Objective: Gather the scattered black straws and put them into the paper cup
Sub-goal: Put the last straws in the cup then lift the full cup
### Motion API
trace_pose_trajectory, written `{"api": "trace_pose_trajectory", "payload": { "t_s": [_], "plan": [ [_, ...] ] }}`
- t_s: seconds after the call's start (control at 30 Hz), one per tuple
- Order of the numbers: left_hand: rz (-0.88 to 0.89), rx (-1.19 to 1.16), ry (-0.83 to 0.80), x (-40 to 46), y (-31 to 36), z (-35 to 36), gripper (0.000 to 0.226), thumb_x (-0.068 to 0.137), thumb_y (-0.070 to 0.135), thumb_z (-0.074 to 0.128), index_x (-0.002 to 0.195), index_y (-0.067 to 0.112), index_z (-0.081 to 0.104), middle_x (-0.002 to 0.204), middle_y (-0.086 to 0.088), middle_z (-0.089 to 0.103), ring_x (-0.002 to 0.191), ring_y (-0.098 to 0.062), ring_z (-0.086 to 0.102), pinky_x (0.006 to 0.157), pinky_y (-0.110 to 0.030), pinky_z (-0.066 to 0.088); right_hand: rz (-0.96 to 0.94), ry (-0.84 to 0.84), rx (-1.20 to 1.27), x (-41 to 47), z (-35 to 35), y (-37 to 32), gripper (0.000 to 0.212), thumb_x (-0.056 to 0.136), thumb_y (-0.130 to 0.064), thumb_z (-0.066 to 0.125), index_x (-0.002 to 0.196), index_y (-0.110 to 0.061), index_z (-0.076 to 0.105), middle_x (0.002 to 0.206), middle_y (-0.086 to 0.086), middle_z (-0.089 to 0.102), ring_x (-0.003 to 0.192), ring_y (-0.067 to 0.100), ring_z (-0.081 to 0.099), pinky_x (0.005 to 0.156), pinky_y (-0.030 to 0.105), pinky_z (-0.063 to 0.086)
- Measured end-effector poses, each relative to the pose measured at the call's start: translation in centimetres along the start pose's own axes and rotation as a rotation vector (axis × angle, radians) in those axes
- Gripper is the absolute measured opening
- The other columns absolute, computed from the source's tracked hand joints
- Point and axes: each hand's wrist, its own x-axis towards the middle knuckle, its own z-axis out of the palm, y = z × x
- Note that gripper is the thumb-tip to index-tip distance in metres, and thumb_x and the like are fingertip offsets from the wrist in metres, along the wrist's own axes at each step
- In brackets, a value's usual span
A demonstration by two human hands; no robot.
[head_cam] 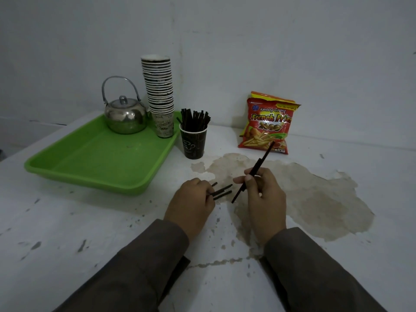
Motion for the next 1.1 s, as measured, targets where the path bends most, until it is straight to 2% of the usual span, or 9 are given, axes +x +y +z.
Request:
{"api": "trace_pose_trajectory", "payload": {
  "t_s": [0.07, 0.2, 0.3, 0.4, 0.5, 0.67, 0.77, 1.0, 1.1],
  "plan": [
    [-0.001, -0.063, 0.040, 0.0, 0.2, -0.3, 0.014, 0.084, 0.012, 0.055, 0.096, 0.011, 0.062, 0.093, -0.005, 0.059, 0.085, -0.014, 0.049, 0.067, -0.013, 0.032, -0.005, 0.027, 0.020, 0.1, -0.1, 0.0, 0.022, 0.093, -0.020, 0.047, 0.084, -0.040, 0.049, 0.080, -0.020, 0.066, 0.083, -0.013, 0.059, 0.067, 0.000, 0.042],
    [0.005, -0.208, 0.129, 0.2, 1.0, -1.2, 0.011, 0.081, 0.007, 0.058, 0.090, 0.012, 0.061, 0.077, 0.008, 0.051, 0.068, -0.005, 0.044, 0.063, -0.001, 0.034, 0.024, 0.035, 0.082, 0.2, -0.1, -0.2, 0.023, 0.092, -0.018, 0.050, 0.084, -0.039, 0.052, 0.087, -0.016, 0.066, 0.088, 0.005, 0.064, 0.078, 0.023, 0.052],
    [-0.029, -0.387, 0.207, 0.2, 1.3, -2.1, 0.010, 0.081, 0.010, 0.060, 0.086, 0.019, 0.058, 0.072, 0.013, 0.055, 0.065, -0.004, 0.051, 0.058, -0.006, 0.039, 0.033, 0.035, 0.086, 0.3, -0.2, -0.3, 0.024, 0.090, -0.016, 0.054, 0.083, -0.039, 0.055, 0.086, -0.011, 0.065, 0.083, 0.011, 0.065, 0.073, 0.016, 0.052],
    [-0.087, -0.613, 0.194, 0.7, 1.0, -2.9, 0.011, 0.081, 0.015, 0.064, 0.086, 0.023, 0.058, 0.082, 0.003, 0.069, 0.078, -0.007, 0.063, 0.071, -0.021, 0.051, 0.088, 0.036, 0.160, 0.8, -0.2, -0.5, 0.019, 0.088, -0.012, 0.057, 0.085, -0.030, 0.060, 0.086, 0.000, 0.067, 0.077, 0.013, 0.067, 0.069, 0.018, 0.053],
    [-0.141, -0.782, 0.224, 1.5, 0.5, -3.5, 0.027, 0.079, 0.011, 0.066, 0.098, 0.028, 0.057, 0.084, -0.002, 0.072, 0.084, -0.013, 0.067, 0.079, -0.034, 0.053, 0.137, 0.051, 0.261, 1.6, 0.1, -1.1, 0.015, 0.087, -0.008, 0.057, 0.092, -0.022, 0.060, 0.088, 0.007, 0.068, 0.074, 0.015, 0.068, 0.066, 0.019, 0.056],
    [-0.106, -0.888, 0.479, 3.6, -0.6, -4.4, 0.072, 0.080, 0.000, 0.064, 0.132, 0.040, 0.034, 0.079, -0.008, 0.068, 0.083, -0.013, 0.067, 0.080, -0.027, 0.054, 0.128, 0.088, 0.327, 3.7, 2.0, -2.7, 0.017, 0.088, -0.007, 0.056, 0.101, -0.017, 0.052, 0.081, 0.005, 0.067, 0.069, 0.012, 0.068, 0.073, 0.032, 0.057],
    [-0.074, -0.815, 0.635, 5.3, -1.2, -5.2, 0.079, 0.080, 0.001, 0.064, 0.135, 0.042, 0.025, 0.075, 0.000, 0.064, 0.075, -0.003, 0.063, 0.077, -0.016, 0.051, 0.061, 0.147, 0.354, 5.3, 3.8, -4.0, 0.025, 0.087, -0.005, 0.056, 0.110, -0.011, 0.048, 0.079, 0.001, 0.063, 0.073, 0.016, 0.067, 0.072, 0.031, 0.059],
    [0.030, -0.752, 0.791, 10.5, -1.0, -7.7, 0.075, 0.081, 0.004, 0.064, 0.125, 0.056, 0.031, 0.083, 0.002, 0.064, 0.078, -0.002, 0.062, 0.079, -0.020, 0.053, -0.196, 0.341, 0.402, 10.0, 6.4, -7.7, 0.084, 0.085, -0.001, 0.057, 0.142, -0.035, 0.006, 0.071, 0.005, 0.061, 0.068, 0.017, 0.064, 0.070, 0.023, 0.055],
    [0.075, -0.741, 0.832, 12.4, -1.6, -8.0, 0.070, 0.082, 0.007, 0.064, 0.126, 0.053, 0.035, 0.082, 0.005, 0.063, 0.078, -0.004, 0.062, 0.078, -0.018, 0.051, -0.301, 0.409, 0.337, 12.3, 7.1, -8.4, 0.091, 0.085, -0.006, 0.059, 0.143, -0.037, -0.004, 0.070, 0.000, 0.062, 0.066, 0.014, 0.063, 0.070, 0.020, 0.053]
  ]
}}
